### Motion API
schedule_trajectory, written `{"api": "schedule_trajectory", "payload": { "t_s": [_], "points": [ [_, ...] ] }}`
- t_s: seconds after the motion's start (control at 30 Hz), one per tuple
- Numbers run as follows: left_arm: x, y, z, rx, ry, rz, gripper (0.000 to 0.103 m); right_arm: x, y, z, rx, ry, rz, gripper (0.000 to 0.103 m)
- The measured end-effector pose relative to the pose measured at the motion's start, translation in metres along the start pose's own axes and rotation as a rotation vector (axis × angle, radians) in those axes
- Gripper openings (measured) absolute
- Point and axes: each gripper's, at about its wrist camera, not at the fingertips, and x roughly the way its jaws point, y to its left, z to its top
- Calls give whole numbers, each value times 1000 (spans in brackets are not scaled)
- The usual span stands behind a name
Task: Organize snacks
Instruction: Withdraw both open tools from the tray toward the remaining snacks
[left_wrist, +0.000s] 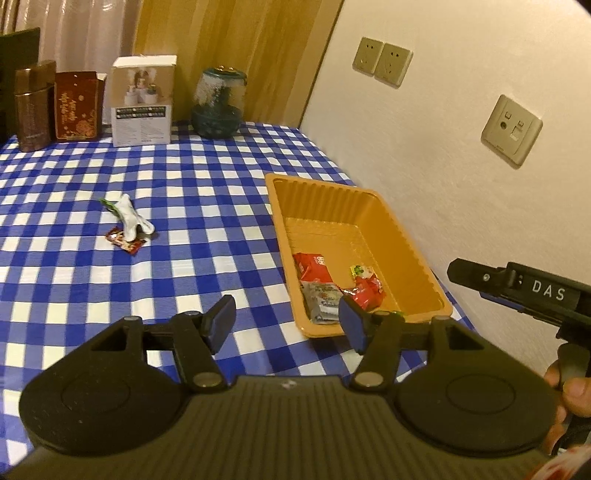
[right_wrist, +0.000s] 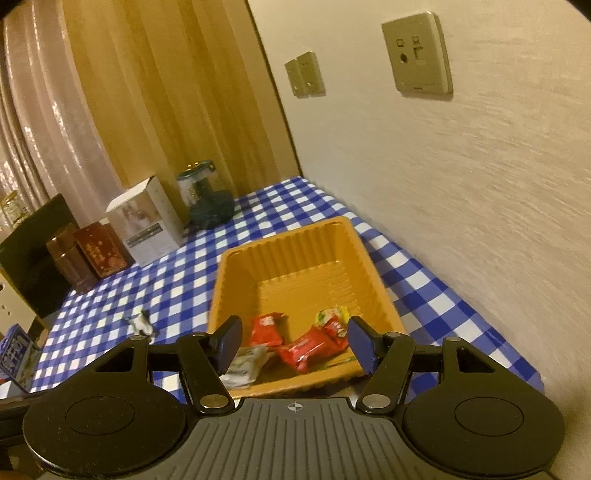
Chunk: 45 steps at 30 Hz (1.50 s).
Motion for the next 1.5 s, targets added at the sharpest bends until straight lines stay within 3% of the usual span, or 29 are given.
{"api": "schedule_trajectory", "payload": {
  "t_s": [0.2,0.5,0.8,1.5],
  "points": [
    [-24,10,-5,-12,-14,22,60,-15,18,-6,-23,0,20,63],
    [-57,31,-14,-31,-33,72,75,-29,50,-14,-67,2,60,64],
    [-81,57,-16,-65,-56,109,78,-35,76,-21,-111,12,94,66],
    [-86,107,-11,-100,-70,198,81,-19,106,-29,-184,41,141,68]
  ]
}}
